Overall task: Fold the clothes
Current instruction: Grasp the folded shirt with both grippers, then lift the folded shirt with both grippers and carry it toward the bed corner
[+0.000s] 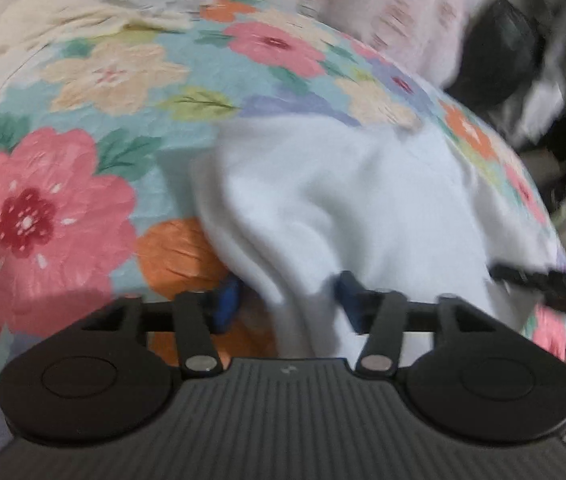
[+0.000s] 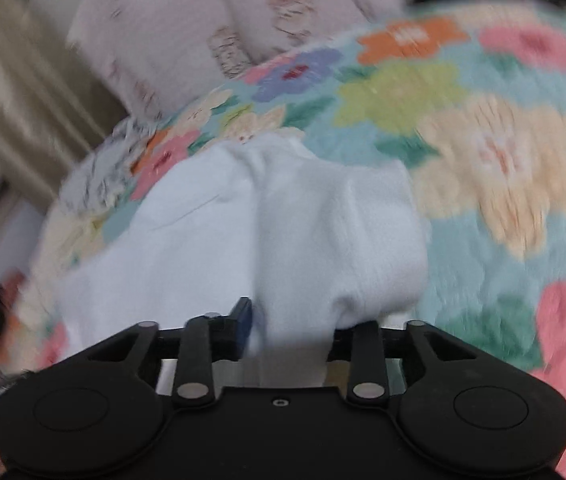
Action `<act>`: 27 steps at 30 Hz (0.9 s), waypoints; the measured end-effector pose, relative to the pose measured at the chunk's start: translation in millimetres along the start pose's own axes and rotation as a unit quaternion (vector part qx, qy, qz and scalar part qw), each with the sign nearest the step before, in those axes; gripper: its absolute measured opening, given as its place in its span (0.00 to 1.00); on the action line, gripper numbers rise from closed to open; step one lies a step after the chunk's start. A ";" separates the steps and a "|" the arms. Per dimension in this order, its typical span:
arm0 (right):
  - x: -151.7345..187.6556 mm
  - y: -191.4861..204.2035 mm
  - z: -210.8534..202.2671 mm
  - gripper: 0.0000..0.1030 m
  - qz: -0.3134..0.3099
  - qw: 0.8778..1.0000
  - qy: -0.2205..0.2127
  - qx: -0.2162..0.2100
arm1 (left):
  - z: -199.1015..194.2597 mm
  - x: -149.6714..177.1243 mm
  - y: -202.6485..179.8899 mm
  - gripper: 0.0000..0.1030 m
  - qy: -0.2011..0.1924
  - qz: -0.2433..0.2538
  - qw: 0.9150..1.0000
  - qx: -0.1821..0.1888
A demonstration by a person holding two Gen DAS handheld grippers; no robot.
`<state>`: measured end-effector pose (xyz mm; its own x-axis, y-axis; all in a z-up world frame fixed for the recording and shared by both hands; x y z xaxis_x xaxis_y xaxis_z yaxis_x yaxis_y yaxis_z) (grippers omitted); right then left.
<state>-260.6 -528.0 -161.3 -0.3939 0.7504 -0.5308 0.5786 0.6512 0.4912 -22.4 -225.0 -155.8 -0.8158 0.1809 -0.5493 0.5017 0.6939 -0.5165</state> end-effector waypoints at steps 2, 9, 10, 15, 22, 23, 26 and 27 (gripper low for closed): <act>2.5 -14.9 7.5 0.62 0.052 0.998 0.025 -0.036 | 7.6 -8.5 16.6 0.64 -0.015 -0.041 0.999 0.025; 4.7 2.2 26.3 0.23 0.035 0.996 0.012 -0.080 | 31.4 -30.1 16.9 0.14 -0.021 -0.034 0.996 0.080; 5.5 12.6 20.2 0.22 0.008 0.997 -0.004 -0.071 | 25.0 -29.5 8.7 0.13 -0.027 -0.013 0.997 0.069; 11.0 73.4 -24.4 0.20 -0.098 0.991 -0.082 -0.048 | -21.2 -29.1 -27.9 0.12 -0.066 0.055 0.996 0.025; 6.2 165.2 -73.3 0.20 -0.162 0.976 -0.105 -0.099 | -157.1 -33.5 -18.9 0.12 -0.158 0.050 0.986 -0.017; 8.8 182.1 -70.9 0.20 -0.170 0.974 -0.098 -0.116 | -179.0 -31.6 -12.1 0.12 -0.174 0.045 0.983 -0.027; 19.1 235.6 -60.6 0.20 -0.197 0.964 -0.072 -0.166 | -248.8 -25.1 16.8 0.12 -0.217 0.027 0.973 -0.068; 25.5 257.1 -54.7 0.20 -0.209 0.959 -0.061 -0.182 | -271.8 -21.9 28.2 0.12 -0.230 0.023 0.969 -0.085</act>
<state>-161.0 -335.3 -10.8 -0.4374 0.4111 -0.7998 0.0928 0.9053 0.4146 -68.6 -19.9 20.2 -0.5597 -0.0885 -0.8239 0.4472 0.8048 -0.3902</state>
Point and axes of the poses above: each gripper's, at about its wrist camera, not at the fingertips, and z roughly the way its jaws point, y to its left, x to its underside, the point moved 1 cm from there along z, roughly the way its jaws point, and after that the axes turned 5 degrees about x, right-handed, at the moved point
